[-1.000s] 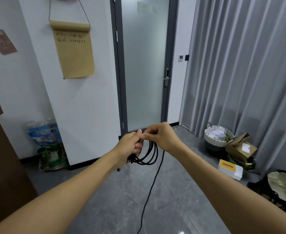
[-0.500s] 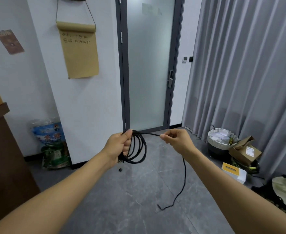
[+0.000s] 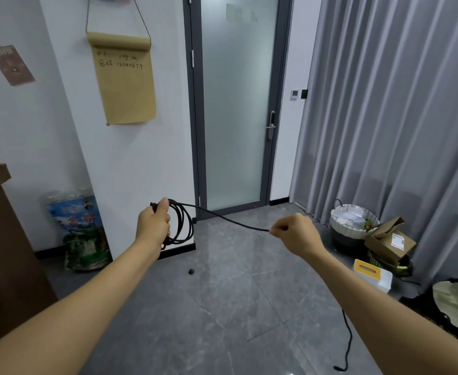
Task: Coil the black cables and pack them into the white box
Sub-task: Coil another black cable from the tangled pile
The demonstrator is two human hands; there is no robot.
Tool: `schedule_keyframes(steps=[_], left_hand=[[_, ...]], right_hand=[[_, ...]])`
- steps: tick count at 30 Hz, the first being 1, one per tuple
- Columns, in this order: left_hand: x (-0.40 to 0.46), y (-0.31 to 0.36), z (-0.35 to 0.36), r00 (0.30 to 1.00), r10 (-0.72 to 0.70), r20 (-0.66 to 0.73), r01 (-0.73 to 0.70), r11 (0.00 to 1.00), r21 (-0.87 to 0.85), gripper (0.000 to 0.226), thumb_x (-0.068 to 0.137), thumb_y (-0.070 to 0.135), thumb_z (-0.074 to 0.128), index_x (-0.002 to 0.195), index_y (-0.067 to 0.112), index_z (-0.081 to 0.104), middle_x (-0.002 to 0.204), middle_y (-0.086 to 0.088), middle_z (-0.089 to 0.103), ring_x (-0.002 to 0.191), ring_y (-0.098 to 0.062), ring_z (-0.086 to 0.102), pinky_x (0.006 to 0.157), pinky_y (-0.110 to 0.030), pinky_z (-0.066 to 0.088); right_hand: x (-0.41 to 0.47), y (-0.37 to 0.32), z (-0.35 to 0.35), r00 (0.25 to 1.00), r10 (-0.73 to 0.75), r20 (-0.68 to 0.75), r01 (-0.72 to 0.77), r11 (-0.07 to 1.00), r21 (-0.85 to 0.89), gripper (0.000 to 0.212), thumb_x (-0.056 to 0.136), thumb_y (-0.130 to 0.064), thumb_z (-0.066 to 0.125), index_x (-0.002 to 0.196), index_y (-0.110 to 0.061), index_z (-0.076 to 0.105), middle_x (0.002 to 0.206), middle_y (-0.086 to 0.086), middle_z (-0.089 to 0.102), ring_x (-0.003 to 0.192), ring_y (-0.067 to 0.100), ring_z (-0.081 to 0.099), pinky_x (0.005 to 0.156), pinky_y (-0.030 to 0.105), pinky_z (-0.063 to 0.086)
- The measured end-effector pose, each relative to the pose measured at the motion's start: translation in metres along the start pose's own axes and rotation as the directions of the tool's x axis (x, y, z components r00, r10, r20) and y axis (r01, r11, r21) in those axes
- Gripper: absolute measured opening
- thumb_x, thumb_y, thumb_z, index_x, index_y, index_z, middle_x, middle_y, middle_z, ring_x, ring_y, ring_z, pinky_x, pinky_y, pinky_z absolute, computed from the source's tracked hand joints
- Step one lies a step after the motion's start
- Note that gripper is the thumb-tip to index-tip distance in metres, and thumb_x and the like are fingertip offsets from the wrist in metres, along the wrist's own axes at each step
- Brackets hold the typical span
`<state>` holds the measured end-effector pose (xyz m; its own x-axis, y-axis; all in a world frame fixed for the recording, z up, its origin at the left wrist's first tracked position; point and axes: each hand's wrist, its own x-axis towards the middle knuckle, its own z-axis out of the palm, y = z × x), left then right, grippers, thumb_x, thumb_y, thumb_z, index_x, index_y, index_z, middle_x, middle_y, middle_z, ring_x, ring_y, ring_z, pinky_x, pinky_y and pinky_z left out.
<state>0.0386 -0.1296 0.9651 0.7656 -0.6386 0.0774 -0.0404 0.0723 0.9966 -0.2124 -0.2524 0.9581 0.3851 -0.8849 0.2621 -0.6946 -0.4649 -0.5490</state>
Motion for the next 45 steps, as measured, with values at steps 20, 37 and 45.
schedule_keyframes(steps=[20, 37, 45], left_hand=[[-0.054, 0.003, 0.056, 0.882, 0.119, 0.456, -0.218, 0.961, 0.170, 0.038, 0.102, 0.033, 0.034, 0.094, 0.000, 0.051, 0.062, -0.002, 0.050, 0.050, -0.012, 0.050, 0.055, -0.027, 0.042], [-0.051, 0.000, 0.035, 0.849, -0.089, 0.521, 0.065, 0.996, 0.065, 0.038, 0.094, 0.028, 0.055, 0.065, 0.020, 0.032, 0.047, 0.011, 0.028, 0.041, -0.006, 0.020, 0.040, -0.018, 0.022], [-0.017, 0.000, 0.007, 0.984, -0.075, 0.161, 0.077, 0.997, -0.009, 0.033, 0.096, 0.020, 0.053, 0.066, 0.017, 0.040, 0.045, 0.006, 0.033, 0.032, -0.004, 0.026, 0.035, -0.016, 0.024]], right_hand=[[-0.013, -0.080, -0.004, 0.880, -0.439, 0.179, 0.333, 0.841, 0.426, 0.008, 0.082, -0.016, 0.070, 0.081, -0.011, 0.076, 0.070, -0.012, 0.060, 0.066, 0.000, 0.057, 0.070, 0.016, 0.044], [-0.002, -0.038, -0.001, 0.990, -0.115, 0.088, 0.056, 0.865, 0.499, 0.012, 0.078, -0.020, 0.074, 0.068, -0.016, 0.069, 0.060, -0.002, 0.059, 0.059, 0.010, 0.050, 0.060, 0.022, 0.043], [0.003, 0.007, -0.004, 0.996, 0.085, 0.004, -0.079, 0.907, 0.413, 0.014, 0.083, -0.016, 0.070, 0.088, -0.003, 0.073, 0.062, 0.000, 0.059, 0.056, 0.006, 0.049, 0.053, 0.015, 0.038]])
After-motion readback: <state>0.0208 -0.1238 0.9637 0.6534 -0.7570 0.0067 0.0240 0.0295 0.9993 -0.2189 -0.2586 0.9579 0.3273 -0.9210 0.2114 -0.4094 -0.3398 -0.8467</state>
